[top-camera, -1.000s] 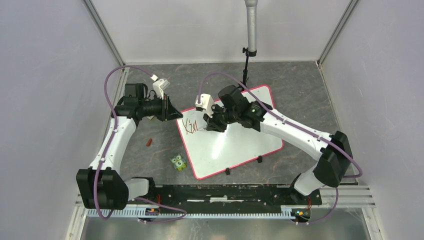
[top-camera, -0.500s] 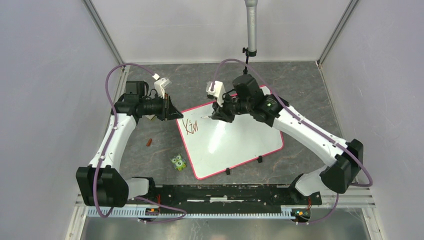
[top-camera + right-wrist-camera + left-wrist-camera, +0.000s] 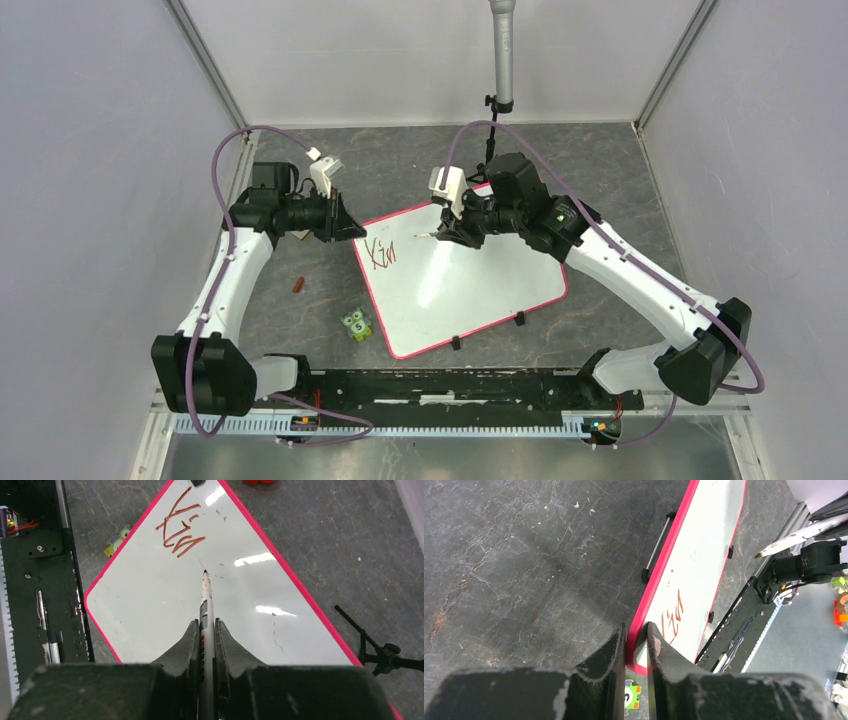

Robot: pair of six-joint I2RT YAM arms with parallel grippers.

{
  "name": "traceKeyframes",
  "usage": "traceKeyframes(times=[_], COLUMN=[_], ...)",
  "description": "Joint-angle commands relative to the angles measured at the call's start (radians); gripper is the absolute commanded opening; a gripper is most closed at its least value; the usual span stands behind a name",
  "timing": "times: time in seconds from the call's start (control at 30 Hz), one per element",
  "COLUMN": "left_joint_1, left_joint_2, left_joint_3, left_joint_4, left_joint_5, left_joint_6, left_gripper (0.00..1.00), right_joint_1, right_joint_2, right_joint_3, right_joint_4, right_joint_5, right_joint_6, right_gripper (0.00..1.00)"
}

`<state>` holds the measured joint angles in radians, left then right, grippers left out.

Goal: Write a sentence on the whiteboard

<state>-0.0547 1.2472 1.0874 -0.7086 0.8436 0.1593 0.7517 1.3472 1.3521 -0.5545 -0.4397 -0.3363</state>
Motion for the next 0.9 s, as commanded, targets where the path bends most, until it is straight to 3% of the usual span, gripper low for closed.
traceKeyframes(times=[0.0, 0.87], left_joint_1=[-0.040, -0.059], left_joint_2=[-0.021, -0.024], left_joint_3=[0.005, -0.005], left_joint_4=[-0.068, -0.071], left_joint_5=[-0.061, -0.060], left_joint_6=[0.033, 0.027], left_gripper=[0.02, 0.02], right_joint_1=[0.003, 0.118], right_joint_2=[-0.005, 0.082], right_joint_3=[-0.037, 0.016], right_joint_4=[0.065, 0.106], right_joint_5=[0.021, 0.152], right_joint_6=[0.040, 0.049], right_gripper=[0.00, 0.00])
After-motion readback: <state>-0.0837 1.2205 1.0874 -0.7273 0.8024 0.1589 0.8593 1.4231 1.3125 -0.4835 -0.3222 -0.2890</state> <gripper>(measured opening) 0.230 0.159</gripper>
